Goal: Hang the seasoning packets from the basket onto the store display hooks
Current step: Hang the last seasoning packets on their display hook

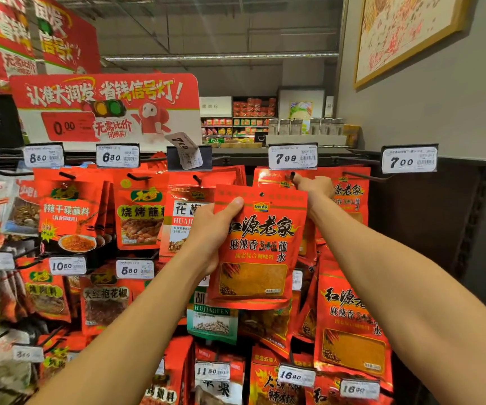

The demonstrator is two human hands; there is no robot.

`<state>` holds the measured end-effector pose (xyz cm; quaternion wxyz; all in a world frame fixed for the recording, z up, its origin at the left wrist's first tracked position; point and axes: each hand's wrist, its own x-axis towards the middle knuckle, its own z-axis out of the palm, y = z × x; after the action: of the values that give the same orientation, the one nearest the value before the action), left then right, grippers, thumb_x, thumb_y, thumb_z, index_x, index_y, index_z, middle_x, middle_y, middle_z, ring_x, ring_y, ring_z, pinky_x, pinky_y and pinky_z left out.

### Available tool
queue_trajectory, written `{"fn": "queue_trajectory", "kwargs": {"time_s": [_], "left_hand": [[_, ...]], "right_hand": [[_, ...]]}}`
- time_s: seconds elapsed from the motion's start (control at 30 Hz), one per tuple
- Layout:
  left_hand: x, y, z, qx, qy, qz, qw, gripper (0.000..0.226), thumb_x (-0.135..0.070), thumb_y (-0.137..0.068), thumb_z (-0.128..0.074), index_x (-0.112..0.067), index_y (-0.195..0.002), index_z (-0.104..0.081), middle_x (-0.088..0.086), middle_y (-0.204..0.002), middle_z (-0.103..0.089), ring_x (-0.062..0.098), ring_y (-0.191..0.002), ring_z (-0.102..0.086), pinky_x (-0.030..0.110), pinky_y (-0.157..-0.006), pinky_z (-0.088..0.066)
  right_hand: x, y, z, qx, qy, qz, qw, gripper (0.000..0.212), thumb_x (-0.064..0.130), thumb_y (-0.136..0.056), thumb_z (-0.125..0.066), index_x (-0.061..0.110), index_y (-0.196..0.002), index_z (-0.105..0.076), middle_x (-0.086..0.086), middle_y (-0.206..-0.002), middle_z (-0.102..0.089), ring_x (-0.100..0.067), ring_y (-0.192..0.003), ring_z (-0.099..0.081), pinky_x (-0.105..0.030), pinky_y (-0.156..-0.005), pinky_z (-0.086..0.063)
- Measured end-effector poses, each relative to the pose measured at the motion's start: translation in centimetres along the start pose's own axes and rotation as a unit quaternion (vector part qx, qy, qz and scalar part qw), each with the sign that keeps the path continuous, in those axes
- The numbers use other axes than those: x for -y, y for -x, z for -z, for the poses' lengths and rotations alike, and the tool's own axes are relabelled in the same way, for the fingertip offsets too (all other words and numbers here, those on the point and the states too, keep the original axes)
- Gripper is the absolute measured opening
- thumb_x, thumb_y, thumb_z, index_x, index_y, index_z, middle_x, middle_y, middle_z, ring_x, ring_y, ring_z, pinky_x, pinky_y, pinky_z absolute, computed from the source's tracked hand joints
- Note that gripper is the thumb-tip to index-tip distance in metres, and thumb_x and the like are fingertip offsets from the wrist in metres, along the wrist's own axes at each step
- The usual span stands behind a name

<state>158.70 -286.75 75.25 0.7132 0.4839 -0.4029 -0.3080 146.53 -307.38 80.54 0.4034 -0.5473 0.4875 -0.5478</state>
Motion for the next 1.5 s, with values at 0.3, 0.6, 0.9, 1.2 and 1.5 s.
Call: {"fn": "queue_trajectory", "kwargs": {"time_s": [0.3,0.6,0.9,1.2,1.5], "left_hand": [[-0.1,-1.4,-1.7,0.009,0.006,-0.003,1.000,0.021,-0.033,-0.092,-0.071,-0.015,-0.103,-0.071,0.009,-0.093,-0.079,0.025,-0.083,-0.077,0.037,-0.065,-0.060],[-0.7,-3.5,-6.5,-0.001,0.024,0.033,0.999,0.022,-0.037,-0.089,-0.074,-0.016,-0.094,-0.072,0.008,-0.086,-0.079,0.024,-0.078,-0.078,0.037,-0.057,-0.061],[-1.2,-5.7,-7.7,-0.054,-0.016,0.039,0.998,0.021,-0.036,-0.084,-0.080,-0.019,-0.073,-0.073,0.008,-0.083,-0.079,0.030,-0.080,-0.077,0.049,-0.071,-0.063],[0.5,-9.4,-7.9,-0.081,-0.040,0.062,0.994,0.015,-0.027,-0.086,-0.079,-0.013,-0.086,-0.072,0.001,-0.074,-0.077,0.022,-0.076,-0.073,0.036,-0.069,-0.059],[2.4,-16.1,-9.5,-0.133,-0.132,0.060,0.980,0.044,-0.037,-0.095,-0.066,-0.004,-0.123,-0.064,0.013,-0.120,-0.070,0.034,-0.107,-0.067,0.049,-0.097,-0.055]], "right_hand": [[-0.6,-0.1,1.8,0.009,0.033,0.046,0.998,0.044,0.035,-0.095,-0.067,0.009,-0.130,-0.063,-0.012,-0.134,-0.065,-0.031,-0.122,-0.060,-0.040,-0.104,-0.047],[-1.3,6.1,8.4,0.240,-0.322,0.086,0.912,0.034,0.034,-0.099,-0.051,0.007,-0.114,-0.066,-0.016,-0.099,-0.066,-0.027,-0.088,-0.064,-0.039,-0.081,-0.053],[0.1,5.6,6.5,0.124,-0.171,0.127,0.969,0.023,0.021,-0.084,-0.081,0.017,-0.067,-0.065,-0.004,-0.065,-0.072,-0.019,-0.058,-0.069,-0.034,-0.056,-0.055],[-1.6,1.5,3.3,0.101,-0.126,0.068,0.984,0.023,0.022,-0.078,-0.083,0.017,-0.063,-0.068,-0.005,-0.074,-0.075,-0.020,-0.067,-0.070,-0.037,-0.068,-0.058],[-1.5,-4.9,-0.1,0.044,-0.062,0.008,0.997,0.038,0.028,-0.086,-0.079,0.010,-0.119,-0.072,-0.010,-0.115,-0.074,-0.028,-0.106,-0.069,-0.043,-0.098,-0.055]]}}
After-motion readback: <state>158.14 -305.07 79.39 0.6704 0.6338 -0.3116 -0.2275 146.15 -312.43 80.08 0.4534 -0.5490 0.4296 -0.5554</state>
